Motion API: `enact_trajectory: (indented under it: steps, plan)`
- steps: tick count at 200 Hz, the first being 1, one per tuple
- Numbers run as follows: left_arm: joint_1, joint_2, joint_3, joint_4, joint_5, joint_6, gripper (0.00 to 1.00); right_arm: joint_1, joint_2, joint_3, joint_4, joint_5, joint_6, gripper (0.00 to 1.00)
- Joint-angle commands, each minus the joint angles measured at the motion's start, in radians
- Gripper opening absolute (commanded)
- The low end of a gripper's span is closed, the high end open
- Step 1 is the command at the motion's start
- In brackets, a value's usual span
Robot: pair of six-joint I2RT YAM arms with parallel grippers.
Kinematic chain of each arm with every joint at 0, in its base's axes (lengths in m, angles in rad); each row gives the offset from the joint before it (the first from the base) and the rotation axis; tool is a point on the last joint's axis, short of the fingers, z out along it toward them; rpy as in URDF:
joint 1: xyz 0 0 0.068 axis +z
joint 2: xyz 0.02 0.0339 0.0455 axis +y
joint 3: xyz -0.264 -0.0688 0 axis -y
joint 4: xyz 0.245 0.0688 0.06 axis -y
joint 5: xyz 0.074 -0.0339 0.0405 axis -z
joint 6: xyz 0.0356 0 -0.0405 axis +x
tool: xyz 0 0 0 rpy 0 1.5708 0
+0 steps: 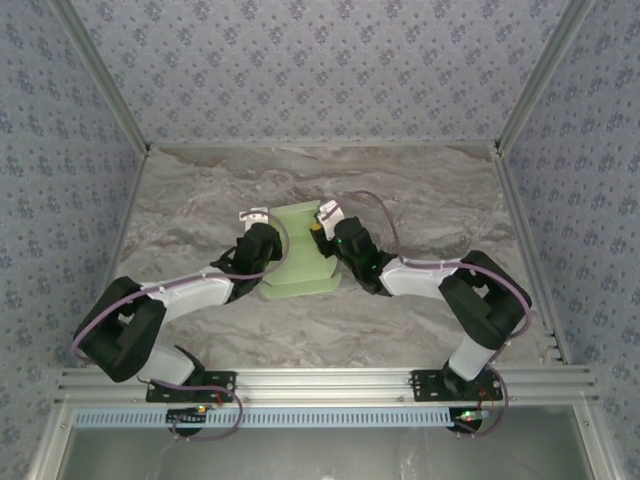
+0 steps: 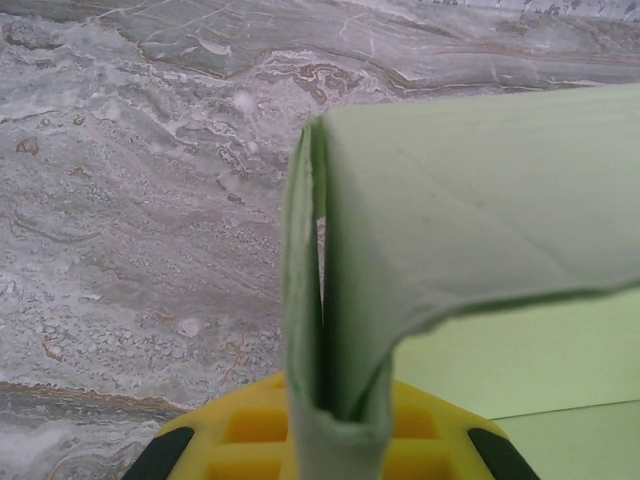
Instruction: Fold the paper box
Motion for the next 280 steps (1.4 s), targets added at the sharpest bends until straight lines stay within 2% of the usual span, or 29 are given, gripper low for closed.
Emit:
enact_trajectory:
  steps: [1, 12, 23, 50, 84, 108, 134, 141, 150, 175, 191, 211, 240, 258, 280]
  plan:
    - [-0.025, 0.005, 0.038, 0.044, 0.056, -0.001, 0.00, 0.018, 0.042, 0.074, 0.064, 0.104, 0.034, 0.40]
    - [-0.024, 0.007, 0.038, 0.048, 0.050, -0.003, 0.00, 0.020, 0.055, 0.081, 0.067, 0.122, 0.036, 0.39]
    - [-0.025, 0.010, 0.041, 0.044, 0.047, -0.004, 0.00, 0.018, 0.063, 0.080, 0.078, 0.141, 0.042, 0.33]
    - [-0.029, 0.009, 0.029, 0.058, 0.031, -0.008, 0.00, 0.015, 0.079, 0.093, 0.068, 0.210, 0.054, 0.32]
    - [-0.030, 0.012, 0.032, 0.054, 0.025, -0.017, 0.00, 0.017, 0.094, 0.105, 0.035, 0.329, 0.095, 0.19]
    - [-0.036, 0.013, 0.028, 0.067, 0.013, -0.018, 0.00, 0.030, 0.115, 0.106, 0.048, 0.357, 0.098, 0.19]
    - [-0.042, 0.006, 0.030, 0.057, 0.001, -0.021, 0.00, 0.063, 0.133, 0.098, 0.065, 0.459, 0.120, 0.19]
    - [-0.048, 0.003, 0.023, 0.063, -0.010, -0.021, 0.00, 0.070, 0.136, 0.092, 0.070, 0.497, 0.136, 0.15]
    - [-0.051, 0.004, 0.018, 0.070, -0.019, -0.020, 0.00, 0.073, 0.136, 0.074, 0.095, 0.530, 0.161, 0.00]
    - [-0.052, 0.000, 0.022, 0.051, -0.023, -0.018, 0.00, 0.060, 0.127, 0.048, 0.084, 0.517, 0.245, 0.00]
    - [-0.053, -0.008, 0.012, 0.061, -0.032, -0.018, 0.00, 0.043, 0.127, 0.035, 0.105, 0.422, 0.240, 0.11]
    - [-0.053, -0.002, 0.023, 0.052, -0.029, -0.009, 0.00, 0.022, 0.112, 0.025, 0.130, 0.238, 0.216, 0.29]
    - [-0.053, -0.002, 0.026, 0.047, -0.035, -0.009, 0.00, 0.040, 0.082, 0.019, 0.094, 0.137, 0.159, 0.39]
    - [-0.053, 0.007, 0.035, 0.039, -0.037, -0.007, 0.00, 0.048, 0.042, -0.004, 0.072, 0.134, 0.150, 0.45]
    - [-0.053, -0.002, 0.034, 0.029, -0.043, -0.014, 0.00, 0.050, -0.007, -0.053, 0.043, 0.113, 0.162, 0.49]
